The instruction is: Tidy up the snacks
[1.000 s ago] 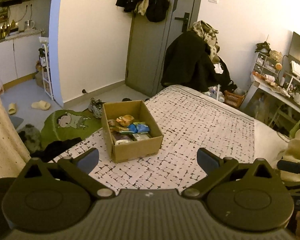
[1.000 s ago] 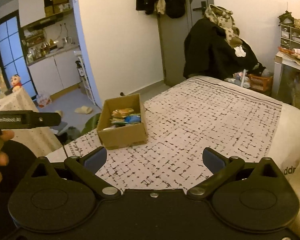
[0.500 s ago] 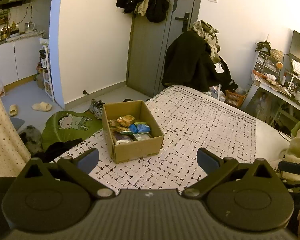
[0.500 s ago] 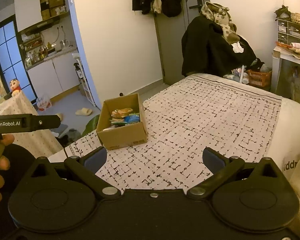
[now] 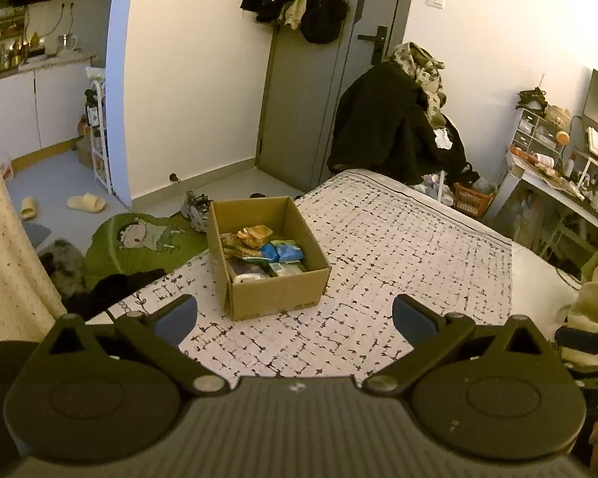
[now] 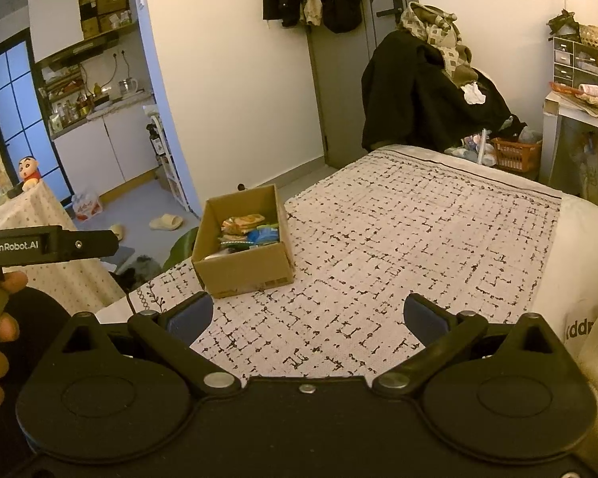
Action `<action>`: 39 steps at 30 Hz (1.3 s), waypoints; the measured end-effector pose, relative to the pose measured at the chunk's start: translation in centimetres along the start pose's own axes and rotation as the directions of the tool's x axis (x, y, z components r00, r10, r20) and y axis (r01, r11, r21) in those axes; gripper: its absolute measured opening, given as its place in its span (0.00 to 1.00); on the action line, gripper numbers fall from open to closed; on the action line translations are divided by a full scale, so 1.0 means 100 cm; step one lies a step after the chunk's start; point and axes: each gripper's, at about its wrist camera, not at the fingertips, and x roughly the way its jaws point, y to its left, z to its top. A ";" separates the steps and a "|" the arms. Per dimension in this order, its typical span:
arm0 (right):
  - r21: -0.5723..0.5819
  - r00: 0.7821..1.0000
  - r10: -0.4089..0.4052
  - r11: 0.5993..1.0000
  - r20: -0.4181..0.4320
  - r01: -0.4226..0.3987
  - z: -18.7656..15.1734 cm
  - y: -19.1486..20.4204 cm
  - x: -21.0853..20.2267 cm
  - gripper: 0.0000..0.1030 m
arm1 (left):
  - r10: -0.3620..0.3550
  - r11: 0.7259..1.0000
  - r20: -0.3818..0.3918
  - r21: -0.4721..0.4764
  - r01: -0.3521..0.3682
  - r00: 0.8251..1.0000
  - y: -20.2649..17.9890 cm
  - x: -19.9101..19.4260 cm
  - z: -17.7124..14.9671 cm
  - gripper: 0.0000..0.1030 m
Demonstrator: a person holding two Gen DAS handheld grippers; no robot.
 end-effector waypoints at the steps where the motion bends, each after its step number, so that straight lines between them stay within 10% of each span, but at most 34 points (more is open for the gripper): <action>1: 0.002 1.000 0.002 1.000 0.001 -0.002 0.000 0.000 0.000 1.00 | -0.001 1.000 0.000 0.003 0.001 1.000 -0.001 0.000 0.000 1.00; 39: -0.013 1.000 0.004 1.000 -0.009 -0.005 -0.001 0.001 0.004 1.00 | -0.004 1.000 -0.003 0.003 0.004 1.000 0.000 0.000 -0.004 1.00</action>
